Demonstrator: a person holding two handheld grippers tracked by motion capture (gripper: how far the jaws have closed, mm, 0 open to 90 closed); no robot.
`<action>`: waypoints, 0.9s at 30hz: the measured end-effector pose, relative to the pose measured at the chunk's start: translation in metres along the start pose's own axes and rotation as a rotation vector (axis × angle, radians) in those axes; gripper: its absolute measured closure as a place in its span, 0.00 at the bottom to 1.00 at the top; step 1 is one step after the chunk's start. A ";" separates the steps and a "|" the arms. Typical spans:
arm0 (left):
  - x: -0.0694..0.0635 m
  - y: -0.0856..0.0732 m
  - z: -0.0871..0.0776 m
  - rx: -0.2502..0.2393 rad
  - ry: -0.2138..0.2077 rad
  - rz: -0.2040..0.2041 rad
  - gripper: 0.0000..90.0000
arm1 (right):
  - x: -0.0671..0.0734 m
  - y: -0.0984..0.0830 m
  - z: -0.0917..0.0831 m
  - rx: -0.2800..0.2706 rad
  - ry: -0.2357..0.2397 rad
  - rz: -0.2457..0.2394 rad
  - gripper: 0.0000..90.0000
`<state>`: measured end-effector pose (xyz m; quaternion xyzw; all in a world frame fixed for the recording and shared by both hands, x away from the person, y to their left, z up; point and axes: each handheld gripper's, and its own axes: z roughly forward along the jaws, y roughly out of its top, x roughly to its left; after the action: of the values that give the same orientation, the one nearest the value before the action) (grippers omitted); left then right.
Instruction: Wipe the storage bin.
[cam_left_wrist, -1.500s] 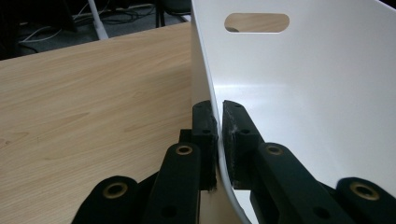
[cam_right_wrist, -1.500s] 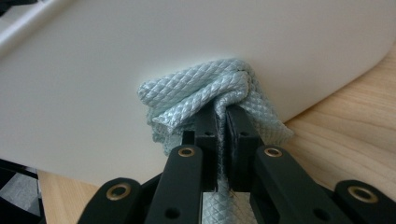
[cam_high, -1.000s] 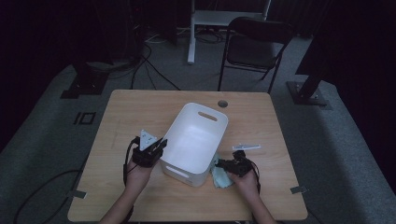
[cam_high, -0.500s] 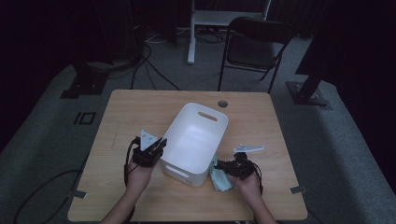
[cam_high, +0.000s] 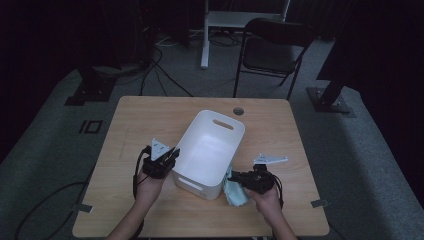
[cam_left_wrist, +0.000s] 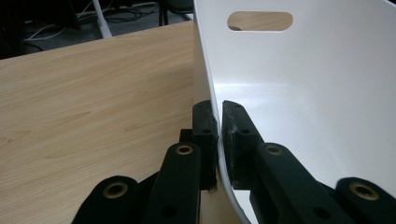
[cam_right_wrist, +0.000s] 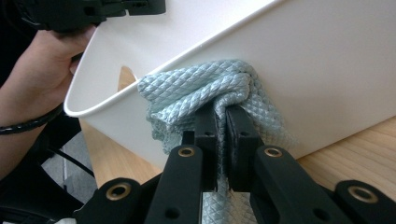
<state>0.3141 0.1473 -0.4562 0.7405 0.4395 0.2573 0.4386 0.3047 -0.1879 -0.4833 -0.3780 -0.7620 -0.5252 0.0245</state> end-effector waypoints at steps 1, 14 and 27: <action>0.000 0.000 0.000 0.000 -0.002 0.001 0.94 | 0.000 0.000 0.000 0.003 -0.004 -0.004 0.94; -0.001 0.000 0.001 -0.002 0.005 -0.008 0.94 | -0.014 -0.012 0.012 0.050 -0.071 0.014 0.94; -0.001 0.000 0.001 -0.006 0.005 -0.009 0.94 | -0.031 -0.020 0.024 0.086 -0.106 0.054 0.94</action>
<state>0.3140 0.1460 -0.4567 0.7363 0.4434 0.2586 0.4409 0.3233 -0.1887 -0.5234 -0.4246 -0.7736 -0.4702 0.0145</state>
